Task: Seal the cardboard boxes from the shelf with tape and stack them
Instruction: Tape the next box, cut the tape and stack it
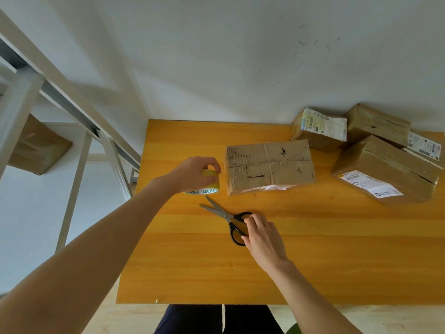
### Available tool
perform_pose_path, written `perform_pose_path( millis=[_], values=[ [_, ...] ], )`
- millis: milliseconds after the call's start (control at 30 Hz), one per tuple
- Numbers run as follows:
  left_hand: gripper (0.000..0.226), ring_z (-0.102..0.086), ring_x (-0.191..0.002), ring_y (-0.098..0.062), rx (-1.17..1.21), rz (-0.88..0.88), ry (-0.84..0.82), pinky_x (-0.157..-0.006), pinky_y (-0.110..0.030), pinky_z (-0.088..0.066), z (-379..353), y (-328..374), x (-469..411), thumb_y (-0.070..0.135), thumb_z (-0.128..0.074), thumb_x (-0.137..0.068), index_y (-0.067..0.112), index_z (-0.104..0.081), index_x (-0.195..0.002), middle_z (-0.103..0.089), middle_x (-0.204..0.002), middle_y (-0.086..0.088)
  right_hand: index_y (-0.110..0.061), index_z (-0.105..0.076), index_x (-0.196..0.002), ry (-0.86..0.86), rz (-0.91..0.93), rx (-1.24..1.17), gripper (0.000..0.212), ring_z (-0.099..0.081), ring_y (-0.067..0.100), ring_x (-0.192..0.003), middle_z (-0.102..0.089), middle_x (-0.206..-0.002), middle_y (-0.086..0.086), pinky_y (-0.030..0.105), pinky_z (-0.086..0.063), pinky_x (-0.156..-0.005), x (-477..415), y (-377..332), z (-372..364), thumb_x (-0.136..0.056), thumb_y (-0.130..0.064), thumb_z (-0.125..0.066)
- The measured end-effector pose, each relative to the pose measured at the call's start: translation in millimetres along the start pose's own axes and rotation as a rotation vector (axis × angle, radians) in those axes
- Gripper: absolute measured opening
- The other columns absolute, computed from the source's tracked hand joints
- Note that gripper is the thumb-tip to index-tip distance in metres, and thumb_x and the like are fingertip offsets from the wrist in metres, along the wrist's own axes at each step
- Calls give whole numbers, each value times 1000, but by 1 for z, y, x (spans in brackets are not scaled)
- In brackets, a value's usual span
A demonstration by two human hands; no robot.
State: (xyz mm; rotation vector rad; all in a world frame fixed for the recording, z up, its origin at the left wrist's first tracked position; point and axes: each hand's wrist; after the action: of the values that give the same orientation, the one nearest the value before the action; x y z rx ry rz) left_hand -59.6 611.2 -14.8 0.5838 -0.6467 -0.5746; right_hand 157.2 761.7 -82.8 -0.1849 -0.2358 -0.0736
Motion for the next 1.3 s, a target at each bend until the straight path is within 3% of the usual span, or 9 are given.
perform_pose_path(
  millis=[100,333,400,467,600,733,833,1033,1300],
  values=[
    [16,-57,-82,-20,2,-9,-1,-68,-32,-49,1,-1,0,30,-61,-89,32,-62,-104,-55,-88,4,-13,-46,-131,-88,-39,-3,42,-49,20,-118,-47,-131,3,32,-42,-96,-5,2,-5,-98,-38,-52],
    [18,-59,-85,-21,-25,-14,-22,-71,-34,-52,3,1,-1,31,-62,-88,31,-63,-106,-59,-94,0,-10,-47,-126,-167,-131,21,40,-50,20,-114,-51,-124,4,29,-41,-95,-20,-7,-5,-96,-34,-55],
    [18,-60,-84,-21,-31,-11,-25,-69,-32,-51,4,1,-1,30,-63,-88,31,-64,-105,-59,-93,0,-10,-49,-118,-179,-196,-7,35,-56,20,-106,-57,-116,4,27,-43,-88,-19,-11,-1,-93,-32,-58],
    [18,-60,-84,-21,-38,-4,-28,-69,-32,-51,5,2,-1,30,-63,-87,30,-65,-105,-59,-93,1,-11,-50,-107,-195,-295,-132,29,-62,18,-90,-62,-102,1,23,-44,-69,-15,-12,3,-90,-30,-63],
    [18,-58,-85,-20,-53,-1,-28,-69,-29,-49,5,4,-2,30,-63,-87,30,-65,-105,-56,-93,4,-15,-44,-89,-235,-384,-531,37,-50,6,-56,-54,-73,-8,18,-36,-45,-2,-5,2,-83,-37,-73],
    [17,-59,-84,-21,-58,7,-34,-71,-34,-51,5,7,-2,28,-63,-87,28,-65,-103,-58,-92,4,-16,-41,-81,-229,-426,-906,59,-43,3,-45,-46,-62,-6,18,-36,-46,11,-14,4,-69,-63,-75],
    [17,-57,-81,-18,-57,7,-22,-65,-27,-47,4,8,-2,27,-63,-87,26,-66,-103,-58,-89,7,-16,-37,-82,-227,-430,-1095,67,-36,3,-42,-37,-61,-6,21,-34,-48,11,-26,7,-66,-73,-66],
    [16,-53,-81,-13,-80,9,-16,-65,-26,-44,4,9,-3,29,-63,-87,27,-66,-103,-53,-88,10,-13,-37,-82,-214,-421,-1185,67,-37,9,-53,-40,-68,-1,20,-33,-53,-7,-39,20,-69,-73,-63],
    [18,-56,-87,-15,-77,39,-12,-61,-22,-40,2,10,-6,30,-64,-86,26,-67,-103,-60,-96,7,-10,-45,-75,-90,-445,-1199,66,-48,19,-58,-50,-65,11,34,-42,-64,-32,-43,37,-71,-73,-64]
  ],
)
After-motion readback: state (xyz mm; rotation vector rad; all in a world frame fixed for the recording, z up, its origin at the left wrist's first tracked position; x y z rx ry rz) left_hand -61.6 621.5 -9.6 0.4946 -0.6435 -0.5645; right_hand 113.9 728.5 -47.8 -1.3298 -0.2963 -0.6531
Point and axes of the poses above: each hand's wrist, its own x-axis away from the middle knuckle, its own z-axis out of the back of the hand, y = z × x
